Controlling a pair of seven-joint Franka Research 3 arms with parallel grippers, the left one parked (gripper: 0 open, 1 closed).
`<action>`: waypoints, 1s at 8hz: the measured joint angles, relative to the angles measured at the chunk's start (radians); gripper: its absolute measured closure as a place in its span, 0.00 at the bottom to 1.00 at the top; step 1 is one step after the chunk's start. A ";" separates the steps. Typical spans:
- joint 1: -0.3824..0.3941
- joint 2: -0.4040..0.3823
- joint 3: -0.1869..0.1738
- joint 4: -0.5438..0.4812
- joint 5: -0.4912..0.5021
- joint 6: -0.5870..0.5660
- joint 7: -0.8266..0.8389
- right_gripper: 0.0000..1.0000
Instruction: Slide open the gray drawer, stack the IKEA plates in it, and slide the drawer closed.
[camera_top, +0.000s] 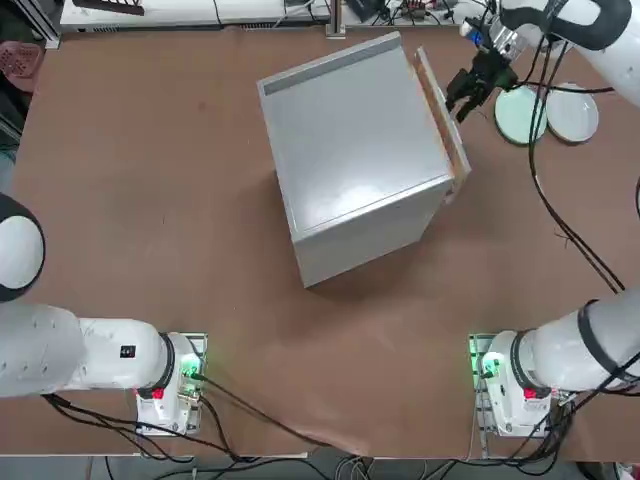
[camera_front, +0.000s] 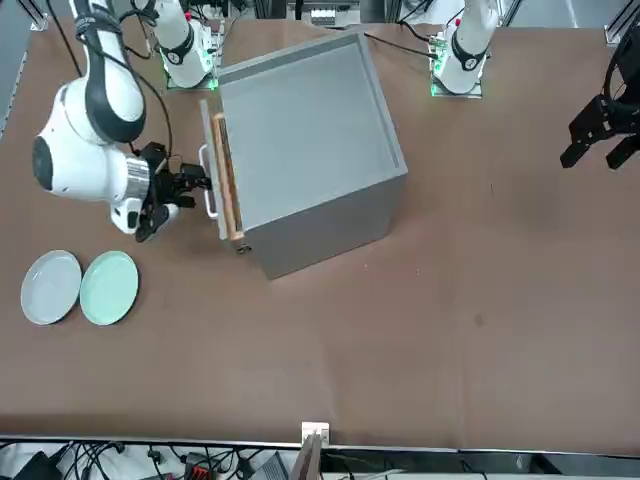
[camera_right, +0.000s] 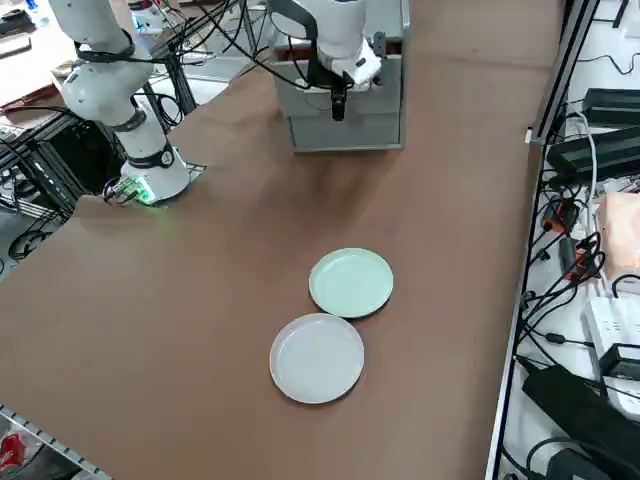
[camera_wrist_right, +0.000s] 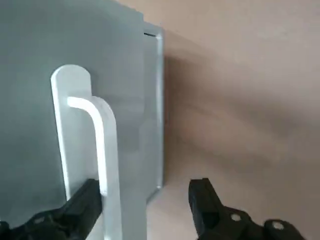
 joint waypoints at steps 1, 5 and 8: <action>-0.015 -0.002 0.000 0.001 -0.021 -0.010 -0.009 0.00; -0.113 -0.002 -0.001 0.005 -0.040 -0.054 -0.096 0.00; -0.158 -0.002 -0.001 0.013 -0.079 -0.064 -0.124 0.00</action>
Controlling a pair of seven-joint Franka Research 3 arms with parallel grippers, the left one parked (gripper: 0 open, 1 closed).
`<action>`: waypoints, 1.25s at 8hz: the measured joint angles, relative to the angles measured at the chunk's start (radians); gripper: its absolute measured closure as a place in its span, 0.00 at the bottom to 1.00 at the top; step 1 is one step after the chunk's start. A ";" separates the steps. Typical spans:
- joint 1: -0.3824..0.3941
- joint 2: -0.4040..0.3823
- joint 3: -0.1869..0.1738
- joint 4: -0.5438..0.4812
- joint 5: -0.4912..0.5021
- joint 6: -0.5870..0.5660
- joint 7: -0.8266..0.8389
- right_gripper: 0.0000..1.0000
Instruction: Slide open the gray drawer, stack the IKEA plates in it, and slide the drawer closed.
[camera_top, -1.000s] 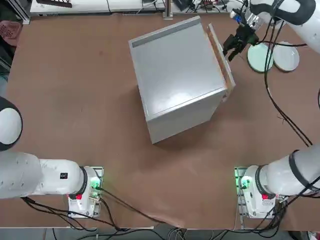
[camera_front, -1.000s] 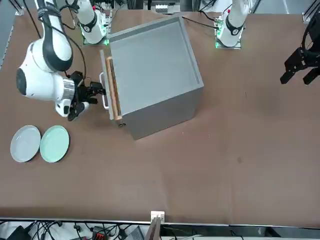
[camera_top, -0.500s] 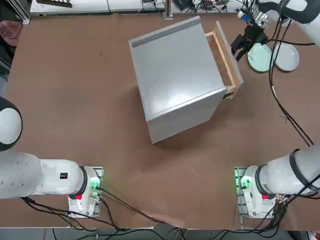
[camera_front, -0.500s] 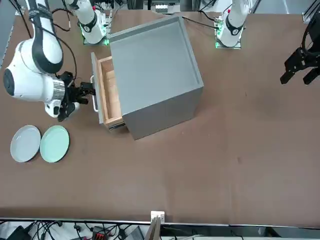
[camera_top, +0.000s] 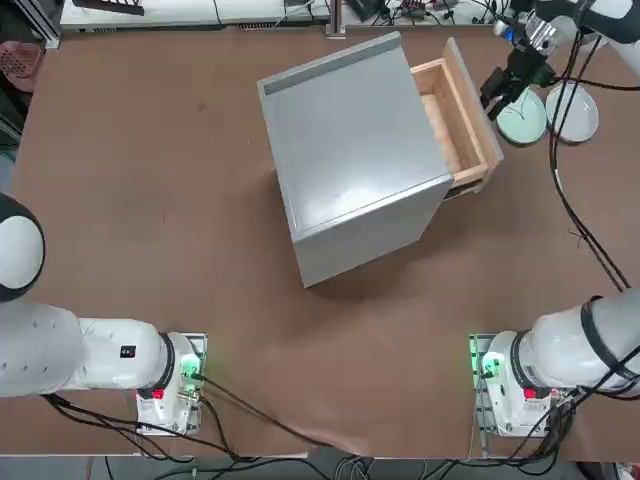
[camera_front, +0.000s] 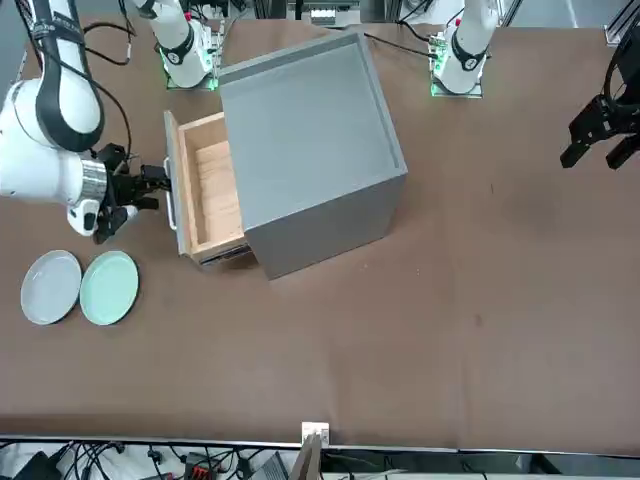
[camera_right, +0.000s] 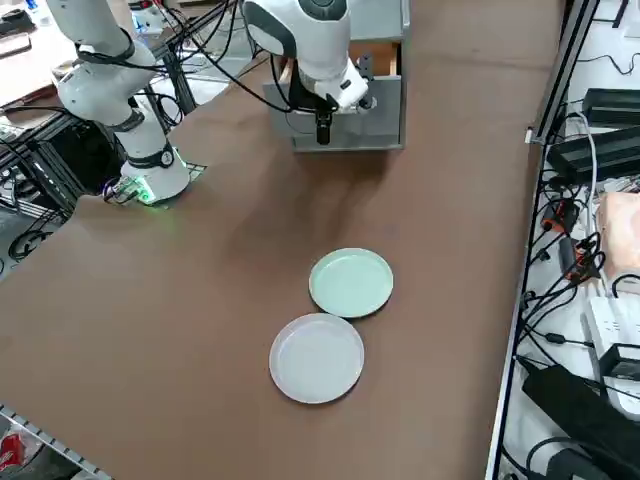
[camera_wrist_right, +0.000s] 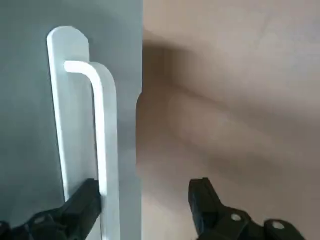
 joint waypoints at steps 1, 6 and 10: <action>-0.016 0.000 0.000 0.002 -0.005 -0.007 -0.014 0.00; -0.050 0.005 0.000 0.026 -0.059 -0.045 -0.040 0.00; -0.088 0.020 0.000 0.049 -0.067 -0.050 -0.085 0.00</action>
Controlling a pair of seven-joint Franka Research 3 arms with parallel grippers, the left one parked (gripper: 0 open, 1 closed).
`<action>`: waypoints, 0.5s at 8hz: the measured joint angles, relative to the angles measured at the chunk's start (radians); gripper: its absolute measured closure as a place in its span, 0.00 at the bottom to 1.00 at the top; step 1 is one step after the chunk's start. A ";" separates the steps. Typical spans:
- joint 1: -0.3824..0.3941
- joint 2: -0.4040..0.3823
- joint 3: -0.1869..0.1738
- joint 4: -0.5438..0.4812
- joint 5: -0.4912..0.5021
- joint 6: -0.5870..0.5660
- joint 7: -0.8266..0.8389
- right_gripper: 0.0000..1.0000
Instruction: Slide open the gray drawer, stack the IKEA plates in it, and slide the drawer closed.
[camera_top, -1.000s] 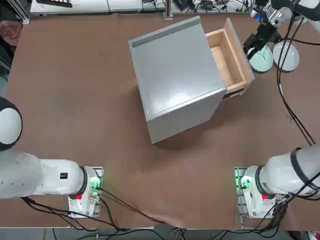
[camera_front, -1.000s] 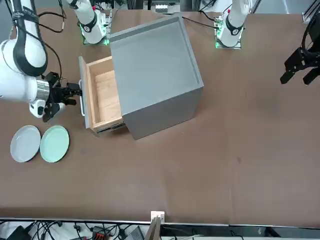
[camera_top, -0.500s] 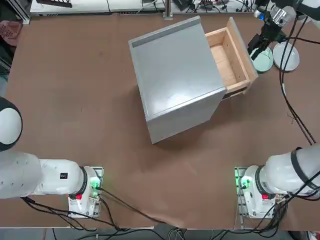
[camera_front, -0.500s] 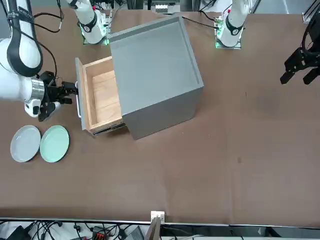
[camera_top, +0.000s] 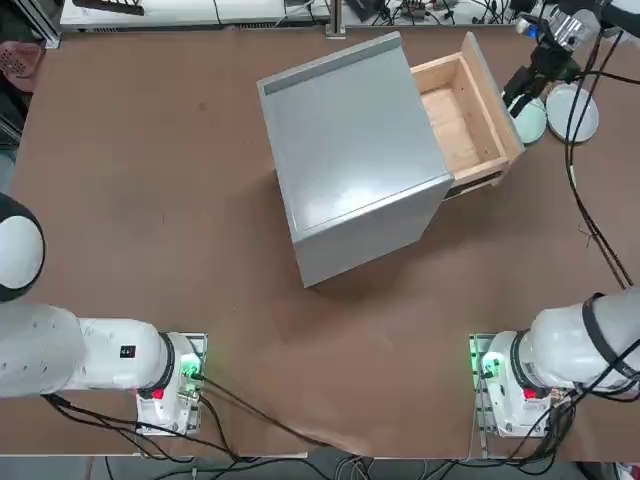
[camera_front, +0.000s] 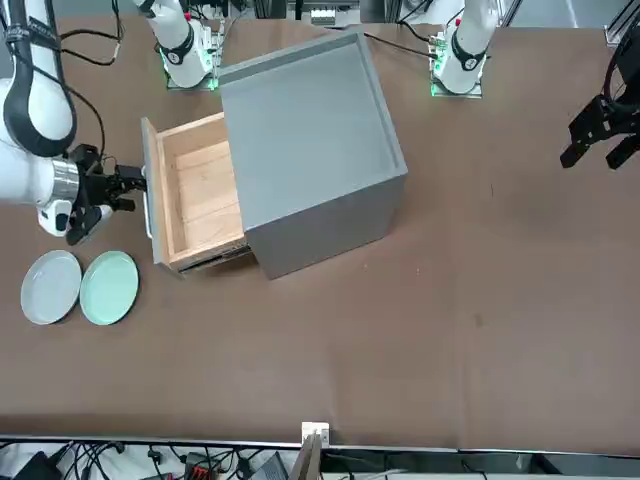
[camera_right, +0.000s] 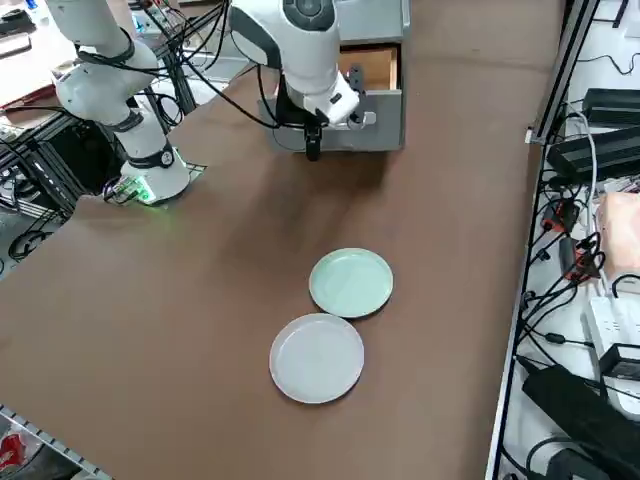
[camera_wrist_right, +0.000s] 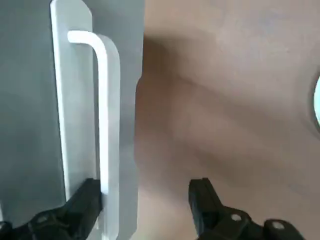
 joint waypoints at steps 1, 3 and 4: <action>0.000 0.004 0.001 0.014 -0.002 -0.011 0.000 0.00; -0.016 0.021 -0.002 0.116 -0.011 -0.076 0.000 0.00; -0.028 0.029 -0.003 0.181 -0.029 -0.106 0.000 0.00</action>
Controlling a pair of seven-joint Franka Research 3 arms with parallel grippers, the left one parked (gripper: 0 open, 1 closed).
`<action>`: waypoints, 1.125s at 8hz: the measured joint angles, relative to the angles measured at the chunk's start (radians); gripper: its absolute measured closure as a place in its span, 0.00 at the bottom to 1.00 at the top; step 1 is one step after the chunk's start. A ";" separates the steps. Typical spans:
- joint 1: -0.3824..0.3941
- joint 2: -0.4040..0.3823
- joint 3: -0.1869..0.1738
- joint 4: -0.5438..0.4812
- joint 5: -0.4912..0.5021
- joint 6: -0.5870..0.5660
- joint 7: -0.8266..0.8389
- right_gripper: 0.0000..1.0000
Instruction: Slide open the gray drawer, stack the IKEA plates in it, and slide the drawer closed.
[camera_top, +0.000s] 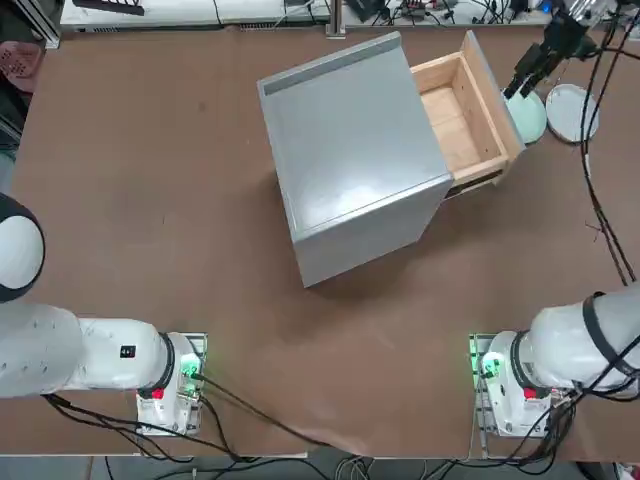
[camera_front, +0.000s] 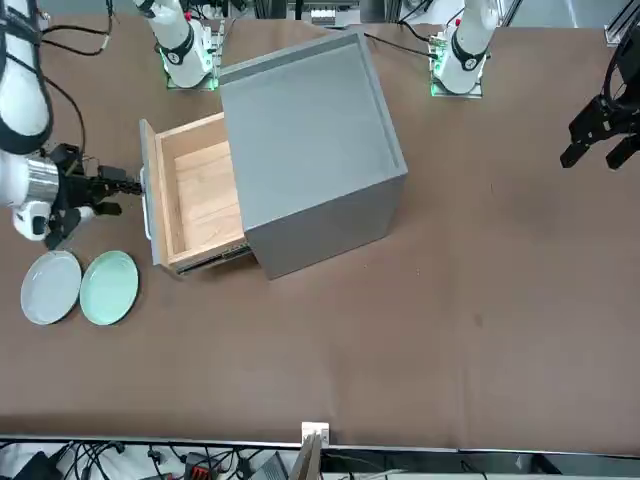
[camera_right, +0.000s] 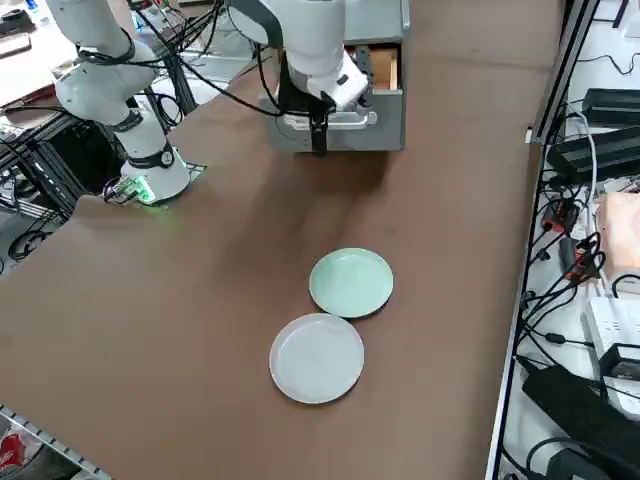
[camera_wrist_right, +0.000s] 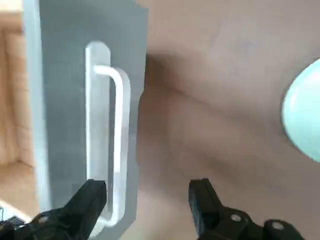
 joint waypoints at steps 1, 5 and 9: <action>-0.009 0.013 -0.001 0.048 -0.036 -0.009 0.000 0.00; -0.044 0.150 -0.003 0.121 -0.195 0.175 0.012 0.01; -0.062 0.263 -0.005 0.120 -0.216 0.339 0.418 0.07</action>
